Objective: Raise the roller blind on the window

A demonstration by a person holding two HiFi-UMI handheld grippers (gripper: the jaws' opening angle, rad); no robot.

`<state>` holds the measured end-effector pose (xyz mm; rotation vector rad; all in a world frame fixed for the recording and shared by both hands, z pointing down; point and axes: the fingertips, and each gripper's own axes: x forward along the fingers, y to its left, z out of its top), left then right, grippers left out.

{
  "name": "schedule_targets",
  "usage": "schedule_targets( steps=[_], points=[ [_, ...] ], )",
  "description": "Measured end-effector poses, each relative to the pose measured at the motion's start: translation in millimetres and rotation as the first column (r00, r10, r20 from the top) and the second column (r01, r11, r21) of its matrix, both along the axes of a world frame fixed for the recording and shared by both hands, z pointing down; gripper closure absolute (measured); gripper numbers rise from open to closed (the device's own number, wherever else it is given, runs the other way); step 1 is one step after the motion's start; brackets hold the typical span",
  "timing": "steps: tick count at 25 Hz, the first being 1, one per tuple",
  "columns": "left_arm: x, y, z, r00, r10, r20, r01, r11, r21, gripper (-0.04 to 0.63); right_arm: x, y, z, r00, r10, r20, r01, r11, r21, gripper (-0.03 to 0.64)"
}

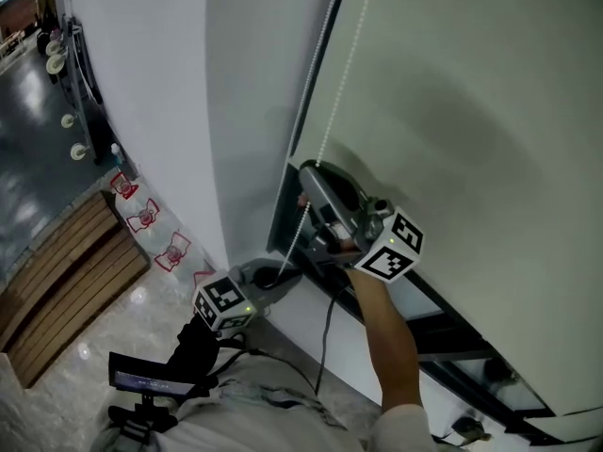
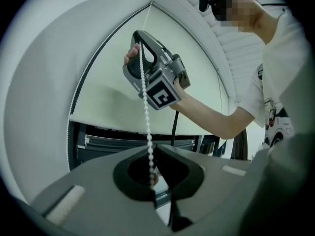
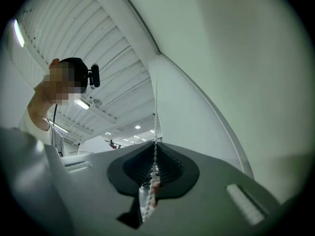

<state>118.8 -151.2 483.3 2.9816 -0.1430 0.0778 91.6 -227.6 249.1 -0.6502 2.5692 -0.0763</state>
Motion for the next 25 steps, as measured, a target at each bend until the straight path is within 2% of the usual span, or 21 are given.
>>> schedule_targets(
  steps=[9,13,16,19,22,24,25],
  points=[
    [-2.8,-2.1,-1.3,1.0,-0.012,-0.008,0.012,1.0,-0.013,0.597,-8.5,10.9,78.8,0.999,-0.02,-0.046,0.013,0.99,-0.141,0.606],
    [-3.6,-3.4,-2.8,1.0,-0.011,-0.016,0.011,1.0,-0.015,0.597,-16.6,14.7,119.2,0.995,-0.041,-0.087,0.021,0.976,-0.219,0.606],
    [-3.2,-2.8,0.0,1.0,-0.008,-0.004,0.008,1.0,-0.012,0.597,-15.1,15.5,136.4,0.996,-0.046,-0.076,0.025,0.965,-0.262,0.606],
    [-1.8,-2.9,-4.5,1.0,-0.006,-0.023,0.006,1.0,-0.017,0.597,-10.2,16.7,131.1,0.997,-0.064,-0.047,0.049,0.961,-0.272,0.603],
    [-1.1,-3.0,-9.2,0.999,-0.002,-0.034,0.002,1.0,-0.008,0.597,-13.5,19.6,124.1,0.99,-0.089,-0.106,0.06,0.967,-0.249,0.597],
    [-1.0,-2.1,-10.0,0.999,0.0,-0.039,0.0,1.0,-0.005,0.597,-16.6,21.5,115.6,0.985,-0.108,-0.135,0.076,0.971,-0.226,0.528],
    [-0.8,-1.6,-9.8,0.999,0.002,-0.04,-0.002,1.0,-0.006,0.597,-16.6,21.3,106.8,0.985,-0.115,-0.131,0.085,0.974,-0.212,0.519]
  ],
)
